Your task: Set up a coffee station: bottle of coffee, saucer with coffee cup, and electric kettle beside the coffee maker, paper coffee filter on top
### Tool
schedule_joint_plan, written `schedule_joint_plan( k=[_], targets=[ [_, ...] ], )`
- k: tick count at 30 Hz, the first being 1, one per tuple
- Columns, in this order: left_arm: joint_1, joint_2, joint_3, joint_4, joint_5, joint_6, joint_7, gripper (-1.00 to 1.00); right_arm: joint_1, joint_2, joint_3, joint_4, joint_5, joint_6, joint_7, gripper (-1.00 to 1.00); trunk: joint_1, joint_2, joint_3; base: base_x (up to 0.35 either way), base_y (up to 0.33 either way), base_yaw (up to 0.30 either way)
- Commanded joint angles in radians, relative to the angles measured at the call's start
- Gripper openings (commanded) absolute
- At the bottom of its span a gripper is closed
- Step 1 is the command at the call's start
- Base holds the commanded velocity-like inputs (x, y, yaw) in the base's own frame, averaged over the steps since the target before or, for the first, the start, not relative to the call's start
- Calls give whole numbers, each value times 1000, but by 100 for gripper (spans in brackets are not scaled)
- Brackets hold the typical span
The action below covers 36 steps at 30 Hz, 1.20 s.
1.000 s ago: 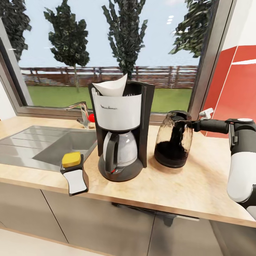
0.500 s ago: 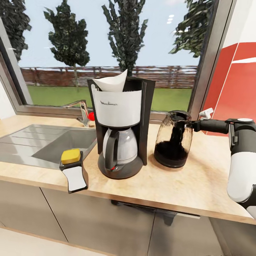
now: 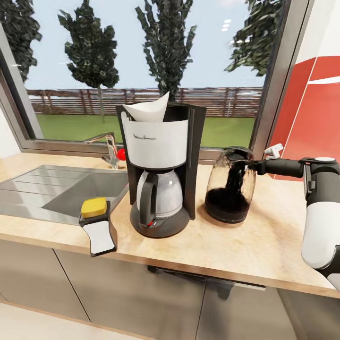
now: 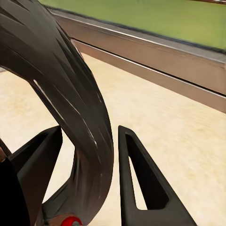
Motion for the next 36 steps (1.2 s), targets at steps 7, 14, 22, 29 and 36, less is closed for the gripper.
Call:
schedule_joint_plan(
  k=[7, 14, 22, 29, 36],
  targets=[
    [-1, 0, -2, 1, 1, -4, -3, 100, -1, 1, -4, -1, 6, 10, 8, -100, 19, -36, -17, 0, 0, 0],
    [-1, 0, -2, 1, 1, -4, -3, 100, -1, 10, -4, -1, 6, 8, 8, -100, 31, -57, -26, 0, 0, 0],
    [-1, 0, -2, 1, 1, -4, -3, 100, -1, 12, -4, -1, 6, 8, 8, -100, 42, -78, -35, 0, 0, 0],
    [-1, 0, -2, 1, 1, -4, -3, 100, -1, 12, -4, -1, 6, 8, 8, -100, 50, -92, -42, 0, 0, 0],
    [-1, 0, -2, 1, 1, -4, -3, 100, -1, 12, -4, -2, 6, 7, 8, -100, 57, -106, -48, 0, 0, 0]
  ],
)
